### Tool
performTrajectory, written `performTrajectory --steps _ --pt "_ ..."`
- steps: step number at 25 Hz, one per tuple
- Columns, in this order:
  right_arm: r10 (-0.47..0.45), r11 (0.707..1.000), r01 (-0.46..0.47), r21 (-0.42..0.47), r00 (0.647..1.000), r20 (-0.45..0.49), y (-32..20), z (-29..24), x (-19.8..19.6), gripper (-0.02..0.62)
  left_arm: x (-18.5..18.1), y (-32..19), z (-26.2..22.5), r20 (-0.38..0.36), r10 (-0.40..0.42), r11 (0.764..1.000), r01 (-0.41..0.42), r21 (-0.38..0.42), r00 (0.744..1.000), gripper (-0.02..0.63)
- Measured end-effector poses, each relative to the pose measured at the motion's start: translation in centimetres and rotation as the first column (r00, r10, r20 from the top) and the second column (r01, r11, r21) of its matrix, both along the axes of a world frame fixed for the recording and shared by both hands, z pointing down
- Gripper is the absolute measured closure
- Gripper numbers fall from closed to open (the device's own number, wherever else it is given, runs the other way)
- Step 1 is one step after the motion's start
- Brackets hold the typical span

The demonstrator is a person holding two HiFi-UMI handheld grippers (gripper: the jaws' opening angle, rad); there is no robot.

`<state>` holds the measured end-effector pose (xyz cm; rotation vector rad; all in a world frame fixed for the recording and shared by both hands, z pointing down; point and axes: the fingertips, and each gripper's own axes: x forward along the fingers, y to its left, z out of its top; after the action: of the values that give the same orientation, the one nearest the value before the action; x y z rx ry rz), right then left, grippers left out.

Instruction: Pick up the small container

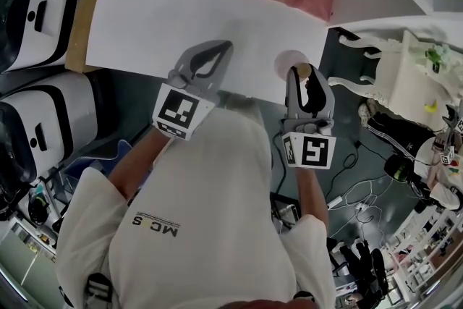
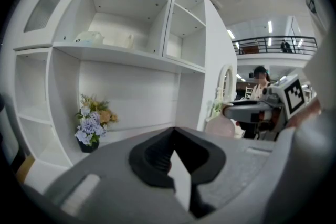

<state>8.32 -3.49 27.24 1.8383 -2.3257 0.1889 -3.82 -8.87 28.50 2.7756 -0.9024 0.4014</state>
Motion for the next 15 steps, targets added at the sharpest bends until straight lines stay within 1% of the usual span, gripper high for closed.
performTrajectory --steps 9,15 --pt "-0.021 1.000 0.021 0.008 1.000 -0.009 -0.23 -0.16 -0.59 0.472 -0.33 -0.05 0.11 0.004 -0.007 1.000 0.007 0.002 1.000 0.607" --pt "-0.016 1.000 0.016 0.003 1.000 -0.002 -0.40 0.43 -0.26 0.472 -0.34 0.07 0.43 0.007 -0.012 1.000 0.012 0.001 1.000 0.607"
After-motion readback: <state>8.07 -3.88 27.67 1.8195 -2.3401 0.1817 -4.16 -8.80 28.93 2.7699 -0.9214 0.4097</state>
